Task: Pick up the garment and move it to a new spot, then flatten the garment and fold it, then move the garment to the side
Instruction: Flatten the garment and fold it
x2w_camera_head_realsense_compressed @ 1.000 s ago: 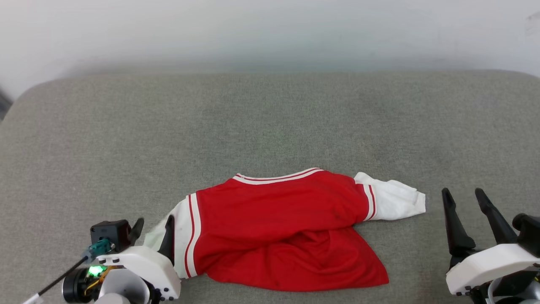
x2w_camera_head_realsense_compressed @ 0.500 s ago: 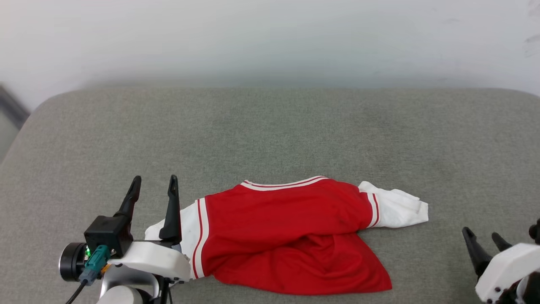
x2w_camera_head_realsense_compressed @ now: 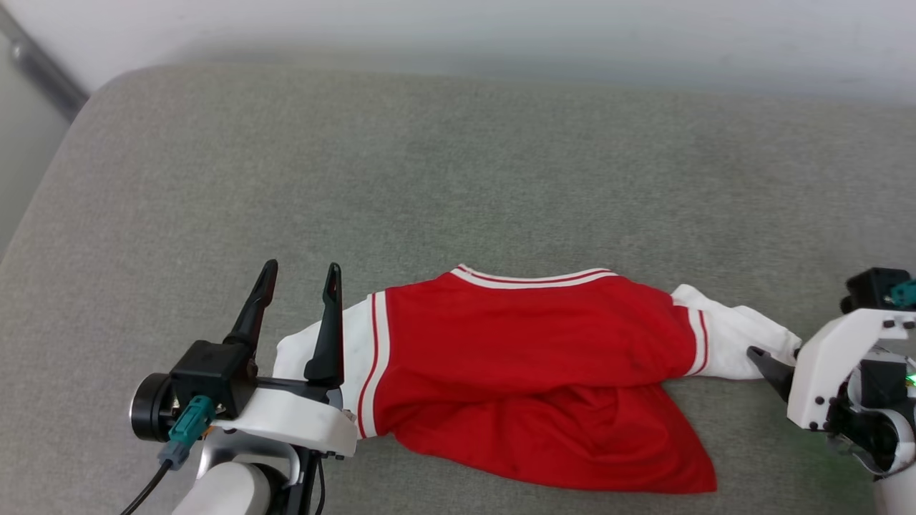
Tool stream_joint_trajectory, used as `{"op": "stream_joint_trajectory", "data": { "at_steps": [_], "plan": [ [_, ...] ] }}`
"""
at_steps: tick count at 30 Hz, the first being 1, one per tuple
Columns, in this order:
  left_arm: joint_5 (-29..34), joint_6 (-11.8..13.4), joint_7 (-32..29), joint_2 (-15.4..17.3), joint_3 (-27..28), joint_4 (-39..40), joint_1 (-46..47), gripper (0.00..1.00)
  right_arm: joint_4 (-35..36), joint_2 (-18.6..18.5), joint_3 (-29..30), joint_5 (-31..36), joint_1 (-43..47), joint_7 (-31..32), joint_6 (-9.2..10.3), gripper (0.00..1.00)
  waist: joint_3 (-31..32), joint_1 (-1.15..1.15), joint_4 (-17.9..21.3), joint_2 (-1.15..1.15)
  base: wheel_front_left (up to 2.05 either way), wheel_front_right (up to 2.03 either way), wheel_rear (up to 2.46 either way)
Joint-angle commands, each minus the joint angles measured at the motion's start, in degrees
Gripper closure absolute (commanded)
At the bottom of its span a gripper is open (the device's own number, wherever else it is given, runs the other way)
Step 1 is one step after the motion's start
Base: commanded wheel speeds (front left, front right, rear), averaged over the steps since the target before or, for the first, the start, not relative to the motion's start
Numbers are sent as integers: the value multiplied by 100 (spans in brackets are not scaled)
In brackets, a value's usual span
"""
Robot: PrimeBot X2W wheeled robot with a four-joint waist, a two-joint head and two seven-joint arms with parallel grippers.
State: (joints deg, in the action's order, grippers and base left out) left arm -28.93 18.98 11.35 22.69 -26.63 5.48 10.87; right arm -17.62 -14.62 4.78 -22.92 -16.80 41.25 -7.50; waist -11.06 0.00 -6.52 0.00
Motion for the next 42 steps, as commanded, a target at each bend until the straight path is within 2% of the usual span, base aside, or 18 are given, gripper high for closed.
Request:
{"op": "stream_joint_trajectory", "data": {
  "at_steps": [1,2,3,5,6,7,8,14,17,24,27,34,39,40,41,42],
  "plan": [
    [-1,-21,40,-17,5,-32,48,0,-84,-49,-67,-59,-110,27,2,0,-132,0,-122,0,0,0,0],
    [-15,-39,56,-46,-1,-67,78,0,-204,-91,-144,-85,-176,48,2,0,-161,0,-144,0,0,0,0],
    [-54,-79,95,-108,-24,-170,126,0,-674,-164,-447,-235,-210,251,2,0,-197,0,-206,0,0,0,0],
    [-93,-105,106,-140,-27,-240,124,0,-953,-198,-660,-372,-173,424,2,0,-206,0,-228,0,0,0,0],
    [-102,-114,107,-150,-29,-281,115,0,-1065,-198,-738,-450,-142,482,2,22,-205,0,-234,0,0,0,0],
    [-122,-122,108,-157,-29,-317,109,0,-1139,-199,-787,-535,-140,519,1,71,-201,0,-237,0,0,0,0],
    [-144,-120,111,-159,-25,-353,97,0,-1194,-211,-833,-576,-149,565,1,100,-184,0,-231,0,0,0,0],
    [-350,-230,-104,46,85,-535,3,0,-838,-501,-868,-697,-387,160,1,100,27,0,-81,0,0,0,0],
    [-586,-374,-530,272,122,-558,-29,0,-488,-620,-821,-722,-387,33,2,100,157,0,33,0,0,0,0],
    [-1478,-838,-2444,949,52,-857,14,0,608,-533,-652,-508,32,215,2,100,148,0,446,0,0,0,0],
    [-1864,-981,-3110,1100,41,-1079,56,0,1042,-408,-590,-410,207,356,2,100,0,0,646,0,0,0,0],
    [-2319,-1101,-4082,1232,-41,-1791,274,0,1530,-136,-507,-311,400,520,2,100,-354,0,982,0,0,0,0],
    [-2545,-1106,-4834,1123,-307,-2361,337,0,1543,-52,-543,-355,397,518,2,100,-435,0,1094,0,0,0,0],
    [-2583,-1148,-5009,1085,-400,-2436,317,53,1525,-44,-558,-371,389,506,2,100,-437,0,1107,0,0,0,0],
    [-2597,-1180,-5080,1040,-459,-2476,316,89,1512,-35,-568,-390,375,482,2,100,-434,0,1119,0,0,0,0],
    [-2652,-1222,-5105,973,-476,-2491,341,100,1498,-27,-573,-404,367,460,2,100,-422,0,1125,0,0,0,0]
  ]
}}
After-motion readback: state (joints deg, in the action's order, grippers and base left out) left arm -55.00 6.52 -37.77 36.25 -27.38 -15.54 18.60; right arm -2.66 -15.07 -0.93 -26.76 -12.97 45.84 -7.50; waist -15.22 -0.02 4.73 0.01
